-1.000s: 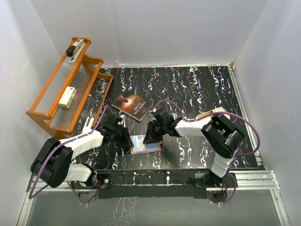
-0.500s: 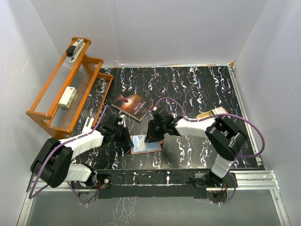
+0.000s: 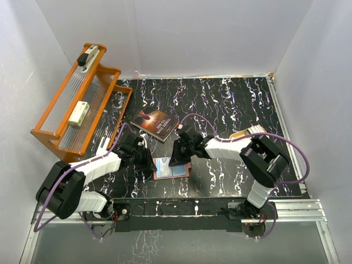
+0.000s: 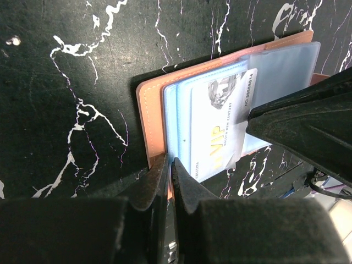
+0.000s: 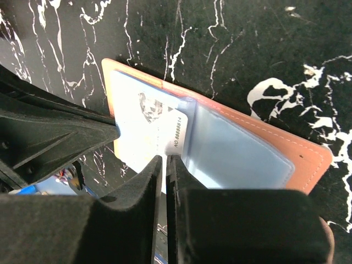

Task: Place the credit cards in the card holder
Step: Insert the credit card into the card holder.

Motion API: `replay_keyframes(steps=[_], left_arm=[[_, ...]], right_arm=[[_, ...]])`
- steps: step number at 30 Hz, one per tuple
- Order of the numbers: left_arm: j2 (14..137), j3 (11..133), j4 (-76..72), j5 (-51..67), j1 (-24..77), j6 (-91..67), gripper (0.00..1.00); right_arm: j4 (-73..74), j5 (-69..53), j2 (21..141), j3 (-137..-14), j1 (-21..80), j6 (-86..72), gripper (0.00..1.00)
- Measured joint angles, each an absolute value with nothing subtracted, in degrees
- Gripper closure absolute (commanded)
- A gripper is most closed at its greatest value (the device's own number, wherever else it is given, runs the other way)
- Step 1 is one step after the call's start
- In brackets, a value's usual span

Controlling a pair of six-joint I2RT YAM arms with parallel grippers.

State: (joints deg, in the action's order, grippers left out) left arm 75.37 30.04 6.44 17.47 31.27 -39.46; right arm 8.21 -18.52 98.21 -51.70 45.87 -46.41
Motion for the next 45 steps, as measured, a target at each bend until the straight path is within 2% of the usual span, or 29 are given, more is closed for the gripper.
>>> replay_keyframes(steps=[4, 7, 10, 20, 27, 45], left_arm=[[75.8, 30.0, 6.3, 17.7, 31.2, -39.5, 0.95], [76.4, 30.2, 6.0, 18.1, 31.3, -39.5, 0.95], [77.2, 30.5, 5.7, 18.7, 31.3, -39.4, 0.95], [77.4, 30.6, 5.5, 18.9, 31.2, -39.4, 0.95], [77.4, 30.6, 5.1, 18.9, 31.3, -39.5, 0.95], [77.6, 30.6, 4.8, 19.1, 31.2, -39.4, 0.95]], right_arm=[[7.0, -19.3, 98.3, -51.7, 46.0, -46.5, 0.95], [6.4, -19.7, 98.6, -51.7, 46.1, -46.6, 0.9], [6.2, -19.7, 98.7, -51.7, 46.1, -46.6, 0.88], [11.5, -12.7, 95.4, -51.7, 46.2, -45.5, 0.99], [14.9, -7.7, 94.7, -52.1, 46.9, -45.1, 1.0], [16.5, -5.5, 99.2, -56.1, 50.8, -45.1, 1.0]])
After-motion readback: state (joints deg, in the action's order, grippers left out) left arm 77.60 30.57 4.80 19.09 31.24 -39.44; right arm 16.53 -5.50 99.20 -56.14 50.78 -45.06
